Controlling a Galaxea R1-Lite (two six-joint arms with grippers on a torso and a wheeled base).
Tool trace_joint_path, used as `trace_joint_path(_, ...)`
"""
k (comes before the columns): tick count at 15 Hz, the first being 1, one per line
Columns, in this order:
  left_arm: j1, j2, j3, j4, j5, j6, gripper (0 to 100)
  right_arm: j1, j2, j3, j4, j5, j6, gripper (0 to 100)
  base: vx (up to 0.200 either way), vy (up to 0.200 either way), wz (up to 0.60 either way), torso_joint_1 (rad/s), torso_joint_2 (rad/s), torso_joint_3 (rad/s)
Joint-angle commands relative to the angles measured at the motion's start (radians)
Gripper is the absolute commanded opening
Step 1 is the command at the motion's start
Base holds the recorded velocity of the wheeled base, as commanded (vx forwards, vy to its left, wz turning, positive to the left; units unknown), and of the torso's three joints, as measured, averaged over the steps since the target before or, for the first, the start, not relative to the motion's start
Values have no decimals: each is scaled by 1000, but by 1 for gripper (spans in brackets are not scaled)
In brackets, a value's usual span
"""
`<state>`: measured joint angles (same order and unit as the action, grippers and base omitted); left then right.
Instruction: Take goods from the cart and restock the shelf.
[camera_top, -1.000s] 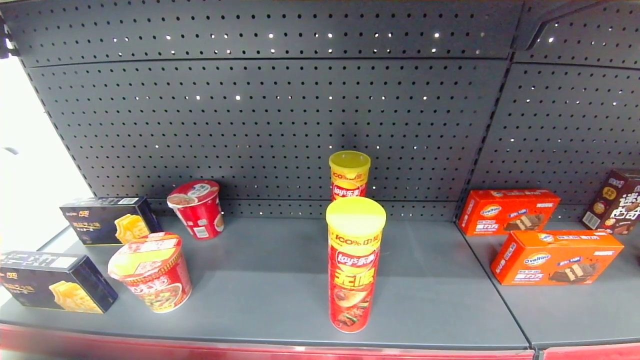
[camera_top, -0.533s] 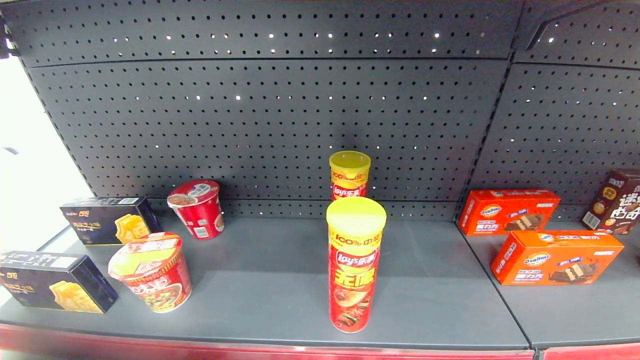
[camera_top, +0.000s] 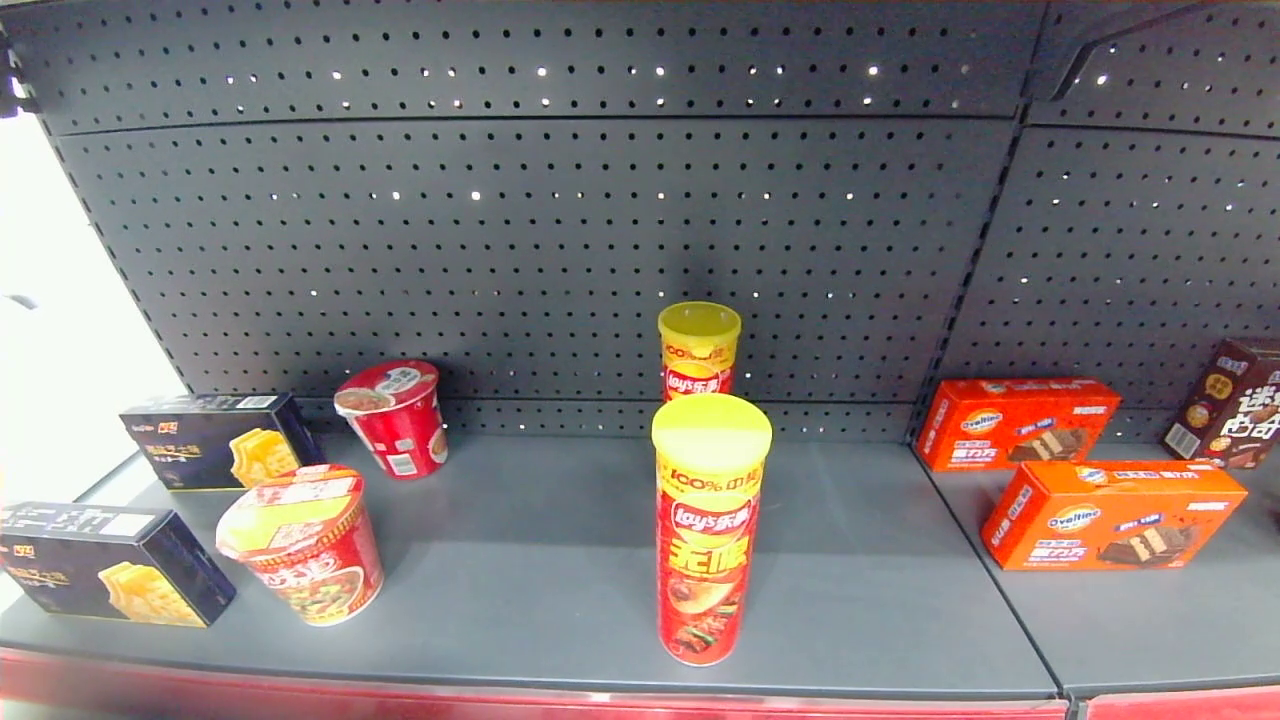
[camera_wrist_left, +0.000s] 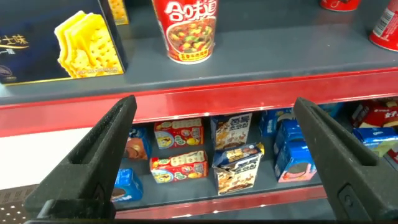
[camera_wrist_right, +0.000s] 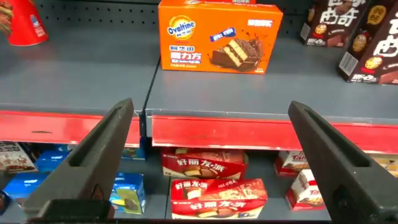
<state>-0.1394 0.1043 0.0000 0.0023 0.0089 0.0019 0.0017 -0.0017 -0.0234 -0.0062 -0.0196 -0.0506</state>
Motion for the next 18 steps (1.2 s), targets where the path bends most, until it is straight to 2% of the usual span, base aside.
trace_joint_path(1, 6, 2, -2, 1, 9, -2, 100, 0, 2, 0, -3, 0, 0, 100, 0, 0, 0, 0, 0, 0)
trace_joint_path(3, 15, 2, 0, -2, 89, -11, 100, 0, 2, -6, 18, -91, -2, 100, 0, 0, 0, 0, 0, 0)
trace_joint_path(4, 50, 2, 0, -2, 97, -17, 100, 0, 2, -3, 11, -106, 0, 100, 0, 0, 0, 0, 0, 0)
trace_joint_path(5, 130, 0, -2, -1, 95, -16, 100, 0, 2, -1, 3, -111, 2, 100, 0, 0, 0, 0, 0, 0)
trace_joint_path(6, 236, 2, 0, -4, 92, -17, 100, 0, 2, 2, -9, -103, -2, 100, 0, 0, 0, 0, 0, 0)
trace_joint_path(7, 213, 2, 0, -4, 79, -19, 100, 0, 2, 2, -9, -82, -3, 100, 0, 0, 0, 0, 0, 0)
trace_joint_path(9, 213, 2, 0, -4, -12, -7, 100, 0, 2, -1, -1, 61, 6, 100, 0, 0, 0, 0, 0, 0)
trace_joint_path(10, 169, -12, 0, -1, -30, 13, 100, 0, 2, -3, 2, 96, 25, 100, 0, 0, 0, 0, 0, 0)
trace_joint_path(11, 103, -54, -2, -1, -32, 18, 100, 0, 2, -1, 0, 56, 69, 100, 0, 0, 0, 0, 0, 0)
trace_joint_path(12, 115, -55, 0, -1, -32, 18, 100, 0, 2, -1, 0, -5, 84, 100, 0, 0, 0, 0, 0, 0)
trace_joint_path(13, 122, -60, 0, -1, -32, 15, 100, 0, 2, -1, 0, -118, 84, 100, 0, 0, 0, 0, 0, 0)
trace_joint_path(14, 126, -63, 0, -1, -32, 16, 100, 0, 2, 7, -20, -261, -25, 100, 0, 0, 0, 0, 0, 0)
trace_joint_path(15, 127, -69, -2, -1, -32, 16, 100, 0, 2, 8, -28, -174, -57, 100, 0, 0, 0, 0, 0, 0)
trace_joint_path(16, 129, -77, 0, -1, -32, 18, 100, 0, 2, 5, -20, 21, -48, 100, 0, 0, 0, 0, 0, 0)
trace_joint_path(17, 130, -78, 0, -1, -32, 13, 100, 0, 2, 0, -3, 162, -41, 100, 0, 0, 0, 0, 0, 0)
trace_joint_path(18, 130, -78, 0, -1, -30, 13, 100, 0, 2, 0, 2, 198, -40, 100, 0, 0, 0, 0, 0, 0)
